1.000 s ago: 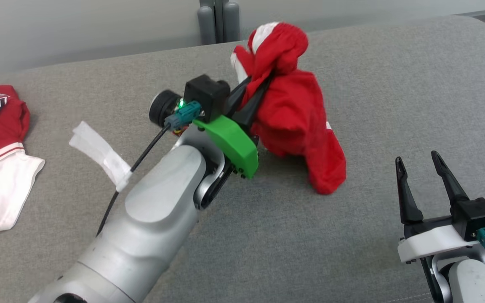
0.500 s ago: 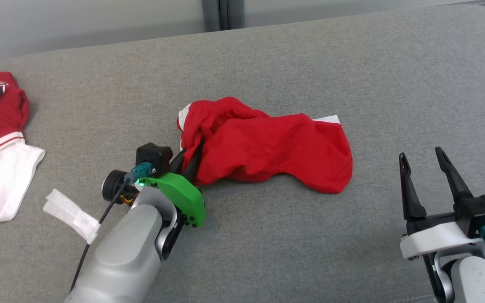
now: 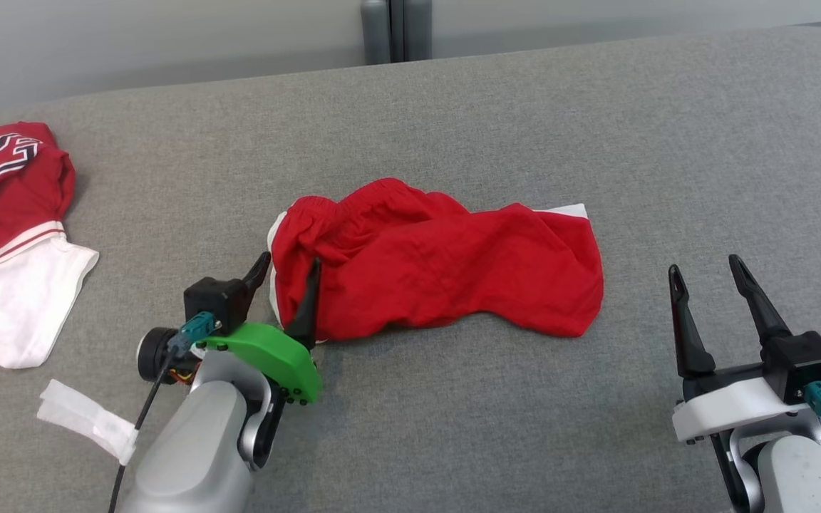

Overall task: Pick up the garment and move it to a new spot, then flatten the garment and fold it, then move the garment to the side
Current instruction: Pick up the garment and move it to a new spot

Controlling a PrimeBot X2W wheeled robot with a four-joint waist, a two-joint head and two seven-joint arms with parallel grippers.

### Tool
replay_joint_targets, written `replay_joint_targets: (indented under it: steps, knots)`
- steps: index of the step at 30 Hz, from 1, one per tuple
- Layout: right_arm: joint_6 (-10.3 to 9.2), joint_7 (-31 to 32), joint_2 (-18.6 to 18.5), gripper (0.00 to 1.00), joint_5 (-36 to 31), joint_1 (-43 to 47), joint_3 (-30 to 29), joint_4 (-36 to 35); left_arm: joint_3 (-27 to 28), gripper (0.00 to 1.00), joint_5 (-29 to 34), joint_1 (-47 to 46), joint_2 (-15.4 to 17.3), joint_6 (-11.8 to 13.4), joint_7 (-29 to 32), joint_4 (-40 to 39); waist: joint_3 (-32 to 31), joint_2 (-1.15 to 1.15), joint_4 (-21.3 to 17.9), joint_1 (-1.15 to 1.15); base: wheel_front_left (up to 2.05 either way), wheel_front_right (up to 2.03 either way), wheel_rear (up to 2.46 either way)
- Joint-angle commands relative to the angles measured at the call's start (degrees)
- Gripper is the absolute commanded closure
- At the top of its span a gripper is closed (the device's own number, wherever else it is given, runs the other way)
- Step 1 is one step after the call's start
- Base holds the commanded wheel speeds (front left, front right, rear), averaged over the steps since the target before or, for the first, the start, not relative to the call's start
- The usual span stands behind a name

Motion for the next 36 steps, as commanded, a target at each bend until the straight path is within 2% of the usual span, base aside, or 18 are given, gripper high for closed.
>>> replay_joint_targets:
  steps: [1,5,10,19,28,36]
  knots:
    - [-0.07,-0.1,-0.2,0.0,0.2,0.1,-0.1,0.3,1.3,0.0,1.6,1.9,0.5,0.2,0.0,-2.0,-0.7,0.0,0.3,0.0,0.0,0.0,0.0]
    - [-0.06,-0.1,-0.2,0.0,0.3,0.4,-0.1,1.2,5.4,0.0,5.6,6.2,0.8,0.3,0.0,-8.2,-2.1,0.0,0.8,0.0,0.0,0.0,0.0]
    - [-0.06,-0.1,-0.2,0.0,0.6,1.6,-0.2,1.7,10.0,0.0,10.2,13.5,-0.3,0.3,0.0,-15.1,-4.6,0.0,1.4,0.0,0.0,0.0,0.0]
    - [-0.06,-0.1,-0.2,0.0,1.5,5.4,-0.1,2.0,17.4,0.0,13.1,24.5,-3.1,0.4,0.0,-22.3,-8.0,0.0,2.3,0.0,0.0,0.0,0.0]
    - [-0.07,-0.1,-0.2,0.0,2.9,8.4,0.1,2.6,20.4,0.0,15.4,30.6,-3.7,-0.1,0.0,-25.9,-10.0,0.0,2.6,0.0,0.0,0.0,0.0]
    - [-0.07,-0.1,-0.2,0.0,3.8,8.7,0.6,2.9,20.4,0.0,13.4,31.7,-3.7,-0.2,0.0,-25.9,-10.1,0.0,2.3,0.0,0.0,0.0,0.0]
